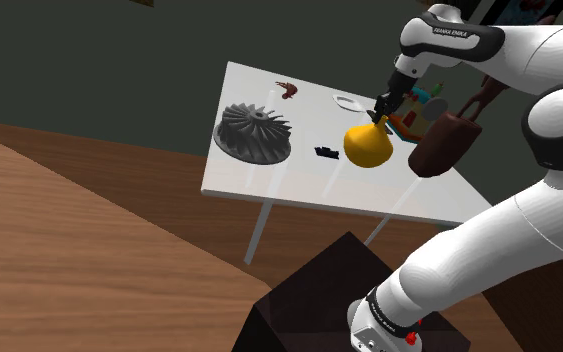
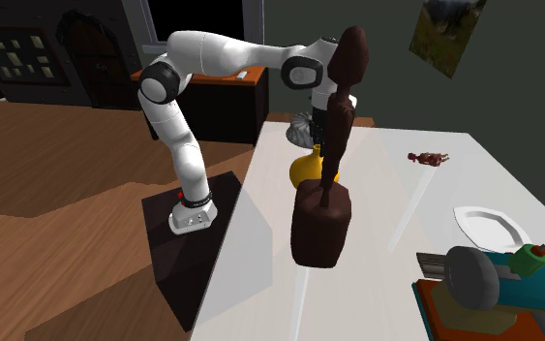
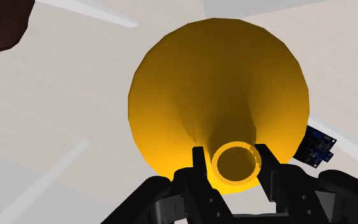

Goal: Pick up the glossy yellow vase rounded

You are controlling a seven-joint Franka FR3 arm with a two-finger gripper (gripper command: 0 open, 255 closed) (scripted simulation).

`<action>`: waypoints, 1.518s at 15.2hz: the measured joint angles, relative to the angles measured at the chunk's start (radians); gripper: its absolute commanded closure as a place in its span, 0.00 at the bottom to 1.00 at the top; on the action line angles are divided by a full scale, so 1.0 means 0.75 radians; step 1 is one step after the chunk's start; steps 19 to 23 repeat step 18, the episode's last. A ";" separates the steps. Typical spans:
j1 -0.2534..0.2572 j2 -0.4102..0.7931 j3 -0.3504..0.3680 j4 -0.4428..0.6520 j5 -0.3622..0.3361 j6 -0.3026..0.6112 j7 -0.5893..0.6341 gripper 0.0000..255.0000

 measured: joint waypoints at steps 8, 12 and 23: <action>0.002 0.013 -0.001 0.101 0.006 -0.092 -0.008 1.00; 0.005 0.035 -0.001 0.194 0.017 -0.165 -0.013 1.00; 0.005 0.073 -0.007 0.333 0.034 -0.270 -0.028 1.00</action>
